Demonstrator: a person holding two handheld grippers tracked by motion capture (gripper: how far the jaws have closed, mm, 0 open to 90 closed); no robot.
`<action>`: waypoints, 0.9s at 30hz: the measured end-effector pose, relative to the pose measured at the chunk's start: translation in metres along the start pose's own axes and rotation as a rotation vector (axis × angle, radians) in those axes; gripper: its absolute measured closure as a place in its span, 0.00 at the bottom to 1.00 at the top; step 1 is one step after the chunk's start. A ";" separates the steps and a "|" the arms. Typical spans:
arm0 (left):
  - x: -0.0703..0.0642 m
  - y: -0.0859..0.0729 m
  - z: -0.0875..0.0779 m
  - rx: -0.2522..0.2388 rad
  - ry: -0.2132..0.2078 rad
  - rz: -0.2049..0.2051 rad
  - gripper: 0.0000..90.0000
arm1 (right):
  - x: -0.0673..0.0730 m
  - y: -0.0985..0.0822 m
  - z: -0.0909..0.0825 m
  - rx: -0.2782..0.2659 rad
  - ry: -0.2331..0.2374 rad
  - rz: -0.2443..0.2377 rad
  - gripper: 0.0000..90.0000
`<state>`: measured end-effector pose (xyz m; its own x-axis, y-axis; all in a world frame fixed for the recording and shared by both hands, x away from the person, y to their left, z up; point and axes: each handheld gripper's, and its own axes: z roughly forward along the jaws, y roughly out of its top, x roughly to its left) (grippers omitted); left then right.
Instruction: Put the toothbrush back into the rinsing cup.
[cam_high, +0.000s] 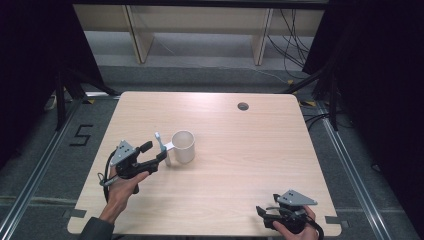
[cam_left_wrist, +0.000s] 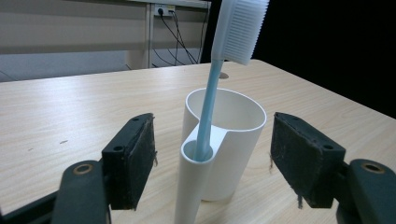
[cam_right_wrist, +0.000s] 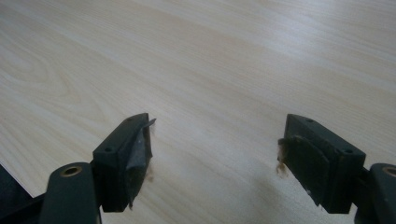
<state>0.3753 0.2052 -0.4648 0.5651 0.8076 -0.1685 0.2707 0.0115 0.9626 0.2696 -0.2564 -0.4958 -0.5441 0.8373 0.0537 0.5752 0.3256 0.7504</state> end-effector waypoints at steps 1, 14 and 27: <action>0.000 0.000 0.000 0.001 0.000 -0.001 0.33 | 0.000 0.000 0.000 -0.001 0.000 0.000 0.28; 0.000 0.003 -0.007 0.020 0.001 -0.005 0.27 | 0.000 0.000 0.000 -0.001 -0.001 -0.001 0.28; -0.002 0.005 -0.019 0.035 -0.011 -0.006 0.25 | 0.000 0.000 -0.001 -0.002 0.003 0.004 0.28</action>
<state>0.3612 0.2149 -0.4552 0.5718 0.8011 -0.1769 0.3012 -0.0045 0.9535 0.2693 -0.2566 -0.4949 -0.5433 0.8375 0.0587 0.5764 0.3212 0.7514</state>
